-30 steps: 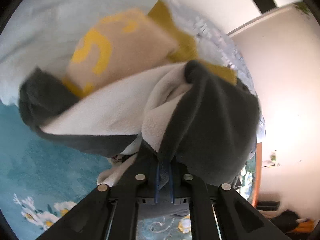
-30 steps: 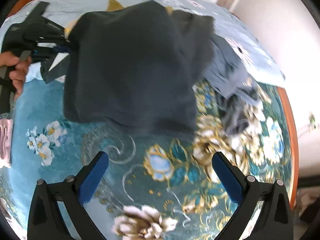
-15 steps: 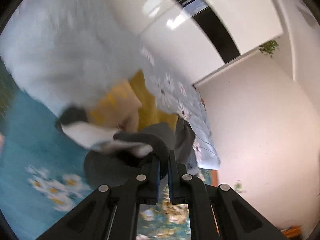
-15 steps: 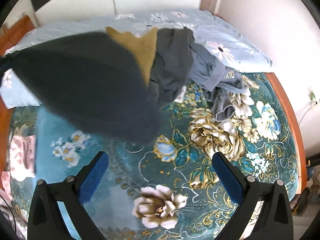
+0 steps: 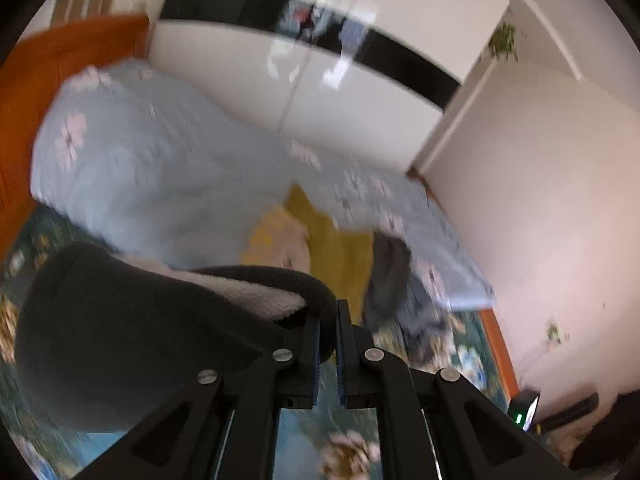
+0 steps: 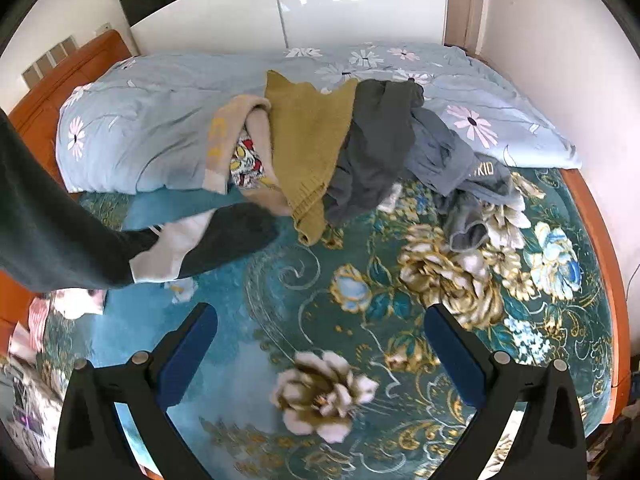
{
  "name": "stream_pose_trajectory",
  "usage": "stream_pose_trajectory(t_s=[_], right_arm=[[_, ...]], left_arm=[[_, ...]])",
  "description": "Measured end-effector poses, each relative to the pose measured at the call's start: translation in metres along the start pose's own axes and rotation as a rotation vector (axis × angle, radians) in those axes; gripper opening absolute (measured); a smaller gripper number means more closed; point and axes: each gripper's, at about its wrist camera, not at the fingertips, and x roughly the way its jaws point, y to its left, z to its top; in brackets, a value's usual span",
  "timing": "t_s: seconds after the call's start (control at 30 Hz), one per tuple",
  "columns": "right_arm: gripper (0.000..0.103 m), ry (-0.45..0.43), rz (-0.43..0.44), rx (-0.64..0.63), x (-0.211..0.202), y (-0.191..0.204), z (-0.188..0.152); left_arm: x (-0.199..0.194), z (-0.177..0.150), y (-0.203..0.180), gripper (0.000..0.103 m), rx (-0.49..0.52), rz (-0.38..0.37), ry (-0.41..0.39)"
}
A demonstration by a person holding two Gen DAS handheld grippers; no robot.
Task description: Fold clothes
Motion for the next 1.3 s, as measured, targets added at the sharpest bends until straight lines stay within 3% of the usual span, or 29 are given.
stream_pose_trajectory(t_s=[0.17, 0.27, 0.4, 0.47, 0.57, 0.6, 0.63, 0.73, 0.87, 1.0, 1.17, 1.3], right_arm=[[0.103, 0.099, -0.05, 0.024, 0.003, -0.045, -0.045], [0.103, 0.164, -0.087, 0.054, 0.005, -0.075, -0.074], [0.103, 0.211, -0.138, 0.063, -0.005, -0.108, -0.101], [0.103, 0.218, -0.166, 0.055, -0.011, -0.118, -0.106], [0.103, 0.214, -0.175, 0.036, -0.014, -0.121, -0.101], [0.103, 0.205, -0.17, 0.022, -0.013, -0.117, -0.097], [0.103, 0.194, -0.163, 0.003, -0.012, -0.111, -0.093], [0.103, 0.162, -0.093, -0.093, -0.002, -0.075, -0.074], [0.103, 0.141, 0.066, -0.299, 0.032, 0.011, -0.054], [0.103, 0.207, 0.189, -0.502, 0.096, 0.112, -0.06], [0.103, 0.326, 0.207, -0.799, 0.178, 0.222, -0.102], [0.103, 0.367, 0.107, -0.953, 0.224, 0.262, -0.126]], left_arm=[[0.102, -0.099, -0.048, 0.007, -0.008, -0.06, 0.279], [0.163, -0.171, -0.068, 0.007, -0.047, -0.011, 0.507], [0.192, -0.234, -0.071, 0.008, -0.198, -0.056, 0.634], [0.194, -0.238, -0.07, 0.011, -0.243, -0.063, 0.642], [0.188, -0.234, -0.065, 0.029, -0.273, -0.096, 0.627], [0.181, -0.228, -0.061, 0.048, -0.275, -0.115, 0.61], [0.181, -0.22, -0.055, 0.061, -0.274, -0.122, 0.596], [0.147, -0.195, -0.032, 0.064, -0.266, -0.128, 0.505], [0.088, -0.168, 0.024, 0.069, -0.251, 0.012, 0.355], [0.023, -0.163, 0.099, 0.071, -0.307, 0.179, 0.262], [-0.026, -0.18, 0.174, 0.071, -0.431, 0.305, 0.245], [-0.055, -0.192, 0.216, 0.071, -0.512, 0.373, 0.242]])
